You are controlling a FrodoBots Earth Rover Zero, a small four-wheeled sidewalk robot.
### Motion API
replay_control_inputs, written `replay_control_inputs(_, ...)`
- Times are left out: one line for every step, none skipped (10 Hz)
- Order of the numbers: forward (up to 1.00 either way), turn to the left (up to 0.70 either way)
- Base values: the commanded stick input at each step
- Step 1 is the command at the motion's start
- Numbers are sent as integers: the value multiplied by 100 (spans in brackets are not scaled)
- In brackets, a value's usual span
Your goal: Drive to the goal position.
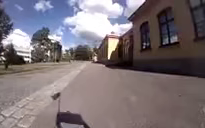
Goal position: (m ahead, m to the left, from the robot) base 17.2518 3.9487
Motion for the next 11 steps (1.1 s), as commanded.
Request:
replay_control_inputs(70,0)
replay_control_inputs(70,0)
replay_control_inputs(70,0)
replay_control_inputs(70,0)
replay_control_inputs(74,0)
replay_control_inputs(85,0)
replay_control_inputs(85,0)
replay_control_inputs(85,0)
replay_control_inputs(85,0)
replay_control_inputs(85,0)
replay_control_inputs(85,0)
